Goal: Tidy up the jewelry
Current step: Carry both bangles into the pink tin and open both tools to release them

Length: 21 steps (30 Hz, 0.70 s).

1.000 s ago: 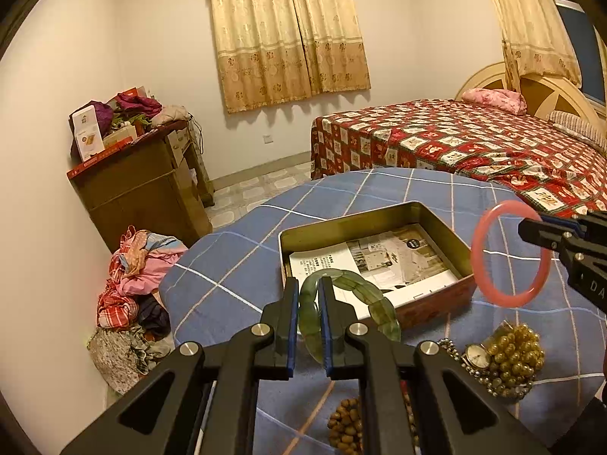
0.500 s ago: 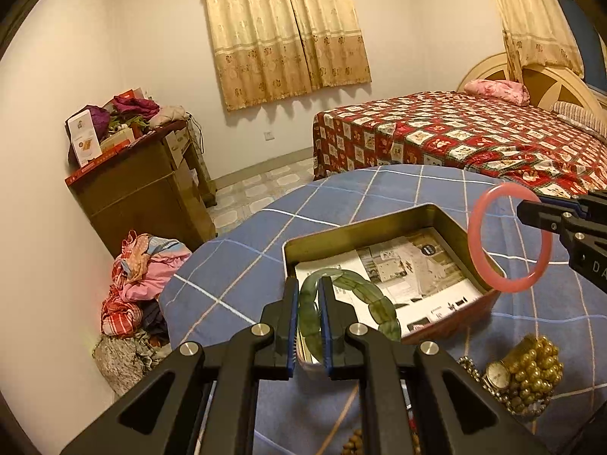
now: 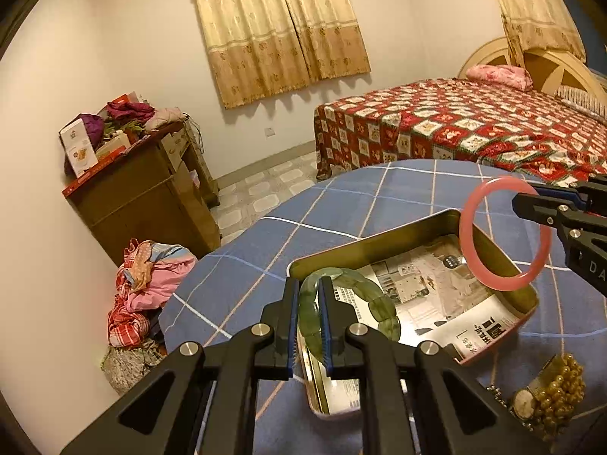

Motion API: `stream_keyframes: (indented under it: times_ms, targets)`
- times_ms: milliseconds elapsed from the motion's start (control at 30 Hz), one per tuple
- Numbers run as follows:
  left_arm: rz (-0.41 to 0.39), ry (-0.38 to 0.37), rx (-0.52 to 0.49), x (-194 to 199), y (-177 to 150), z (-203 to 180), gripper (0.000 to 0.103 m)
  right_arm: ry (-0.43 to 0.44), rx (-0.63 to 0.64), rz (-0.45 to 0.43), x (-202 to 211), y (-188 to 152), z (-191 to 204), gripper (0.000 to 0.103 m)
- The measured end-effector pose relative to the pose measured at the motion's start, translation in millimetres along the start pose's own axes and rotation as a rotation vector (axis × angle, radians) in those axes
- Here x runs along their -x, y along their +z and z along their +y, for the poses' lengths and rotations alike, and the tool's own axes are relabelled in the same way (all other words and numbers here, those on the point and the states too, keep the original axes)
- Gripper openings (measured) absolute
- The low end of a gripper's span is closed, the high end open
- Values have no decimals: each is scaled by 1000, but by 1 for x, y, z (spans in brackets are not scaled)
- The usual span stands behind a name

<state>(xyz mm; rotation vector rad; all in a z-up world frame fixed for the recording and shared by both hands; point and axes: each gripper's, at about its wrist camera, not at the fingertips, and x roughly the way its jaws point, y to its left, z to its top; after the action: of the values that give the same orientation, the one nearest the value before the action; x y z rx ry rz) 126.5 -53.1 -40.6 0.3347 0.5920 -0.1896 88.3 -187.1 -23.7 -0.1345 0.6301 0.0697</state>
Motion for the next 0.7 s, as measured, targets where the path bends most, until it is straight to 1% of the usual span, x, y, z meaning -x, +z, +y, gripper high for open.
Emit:
stream_keyframes:
  times_ms: [400, 700]
  targets:
    - [43, 15, -50, -36, 7, -4, 10, -23, 35, 67, -35, 5, 5, 13]
    - [67, 18, -68, -50, 4, -6, 10, -31, 54, 115, -54, 3, 12, 13]
